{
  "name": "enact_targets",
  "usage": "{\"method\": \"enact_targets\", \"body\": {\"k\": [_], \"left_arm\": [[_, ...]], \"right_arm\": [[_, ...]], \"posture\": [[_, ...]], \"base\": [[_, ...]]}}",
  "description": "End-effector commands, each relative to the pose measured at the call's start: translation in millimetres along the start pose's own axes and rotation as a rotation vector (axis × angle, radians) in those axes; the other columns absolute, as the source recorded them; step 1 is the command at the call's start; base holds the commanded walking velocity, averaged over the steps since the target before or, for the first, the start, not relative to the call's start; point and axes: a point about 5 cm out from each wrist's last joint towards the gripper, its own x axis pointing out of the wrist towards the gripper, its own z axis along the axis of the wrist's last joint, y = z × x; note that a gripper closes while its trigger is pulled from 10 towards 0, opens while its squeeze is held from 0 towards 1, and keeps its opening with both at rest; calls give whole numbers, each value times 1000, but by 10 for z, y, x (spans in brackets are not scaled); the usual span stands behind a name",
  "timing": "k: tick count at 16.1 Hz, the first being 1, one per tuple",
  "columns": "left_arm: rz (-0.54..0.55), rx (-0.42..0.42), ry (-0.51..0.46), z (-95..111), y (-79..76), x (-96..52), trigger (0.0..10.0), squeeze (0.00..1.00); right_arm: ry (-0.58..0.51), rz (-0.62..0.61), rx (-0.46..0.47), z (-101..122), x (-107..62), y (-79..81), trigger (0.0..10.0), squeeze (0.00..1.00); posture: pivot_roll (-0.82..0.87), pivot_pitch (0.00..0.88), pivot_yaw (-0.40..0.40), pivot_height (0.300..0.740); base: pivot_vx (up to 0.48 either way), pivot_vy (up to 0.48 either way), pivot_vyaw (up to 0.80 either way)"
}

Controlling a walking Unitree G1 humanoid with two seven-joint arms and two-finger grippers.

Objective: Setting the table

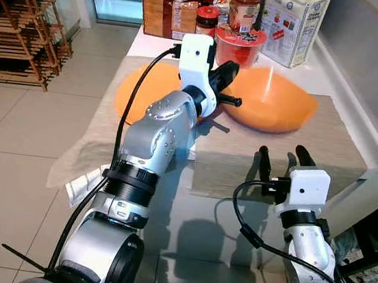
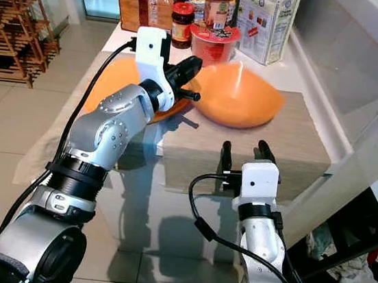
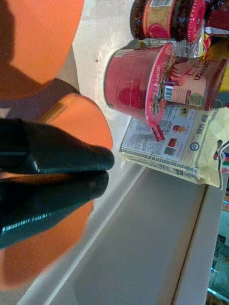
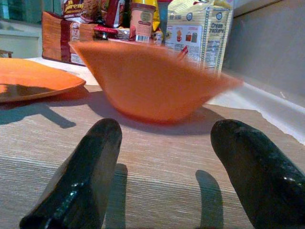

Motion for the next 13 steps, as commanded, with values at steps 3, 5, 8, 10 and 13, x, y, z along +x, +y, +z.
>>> {"method": "enact_targets", "body": {"k": [3, 5, 8, 10, 13], "left_arm": [[27, 46, 29, -53, 38, -18, 10000, 1000], [52, 67, 35, -76, 91, -31, 10000, 1000], [104, 69, 63, -151, 202, -54, 10000, 1000], [120, 120, 63, -181, 249, -56, 10000, 1000], [225, 552, -65, -194, 436, -198, 10000, 1000]], "right_arm": [[7, 9, 4, -8, 6, 23, 10000, 0], [-3, 4, 4, 10, 9, 12, 10000, 0], [-13, -2, 1, 33, 12, -8, 10000, 0], [-12, -2, -1, 31, 9, -9, 10000, 0], [-22, -34, 6, 30, 13, -40, 10000, 0]], "posture": [[-38, 0, 57, 740], [-39, 0, 58, 740], [-40, 0, 57, 740], [-43, 0, 54, 740], [-46, 0, 60, 740]], "base": [[0, 0, 0], [0, 0, 0], [0, 0, 0], [0, 0, 0], [0, 0, 0]]}}
